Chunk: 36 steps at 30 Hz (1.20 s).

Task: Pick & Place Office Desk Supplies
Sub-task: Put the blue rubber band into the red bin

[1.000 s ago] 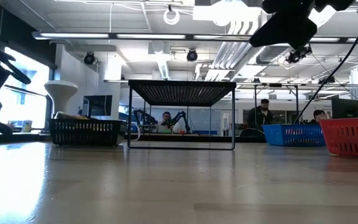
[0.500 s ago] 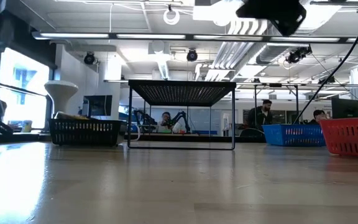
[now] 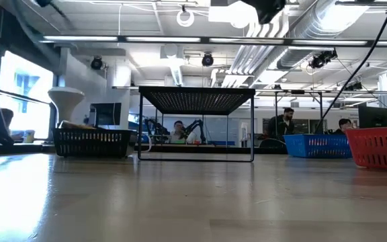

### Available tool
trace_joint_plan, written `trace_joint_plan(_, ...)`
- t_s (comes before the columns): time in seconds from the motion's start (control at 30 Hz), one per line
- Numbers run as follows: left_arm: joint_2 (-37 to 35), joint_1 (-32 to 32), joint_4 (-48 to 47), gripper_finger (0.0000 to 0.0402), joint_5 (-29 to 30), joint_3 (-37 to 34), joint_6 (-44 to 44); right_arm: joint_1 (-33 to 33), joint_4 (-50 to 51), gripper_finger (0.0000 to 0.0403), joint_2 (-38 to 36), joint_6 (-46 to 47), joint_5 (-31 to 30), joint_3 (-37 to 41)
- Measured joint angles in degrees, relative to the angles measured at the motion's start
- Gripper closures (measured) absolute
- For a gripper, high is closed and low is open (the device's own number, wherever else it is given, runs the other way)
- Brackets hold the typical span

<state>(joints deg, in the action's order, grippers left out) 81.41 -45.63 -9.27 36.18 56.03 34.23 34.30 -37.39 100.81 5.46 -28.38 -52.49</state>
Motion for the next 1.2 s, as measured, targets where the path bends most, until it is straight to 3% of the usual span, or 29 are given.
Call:
trace_joint_plan(0.1,0.0,1.7,3.0,0.04,-0.3,0.0,-0.9,0.0,-8.0,0.016,4.2,-7.5,0.1,0.0)
trace_joint_plan(0.27,0.0,4.5,4.4,0.0401,-0.5,0.0,-1.0,-1.1,-19.4,0.016,8.8,-10.0,0.5,-0.8)
trace_joint_plan(0.37,0.0,6.3,6.6,0.0401,-0.7,0.0,-1.7,-2.7,-19.7,0.016,9.5,-8.3,2.3,-1.7)
trace_joint_plan(0.6,0.0,9.3,13.4,0.0401,-2.8,0.0,-7.5,-6.7,-20.0,0.016,9.5,-0.4,13.0,-1.8)
trace_joint_plan(1.2,3.7,13.9,20.0,0.0401,-7.9,0.1,-11.1,-8.6,-19.9,0.016,9.5,-2.5,13.7,-1.9)
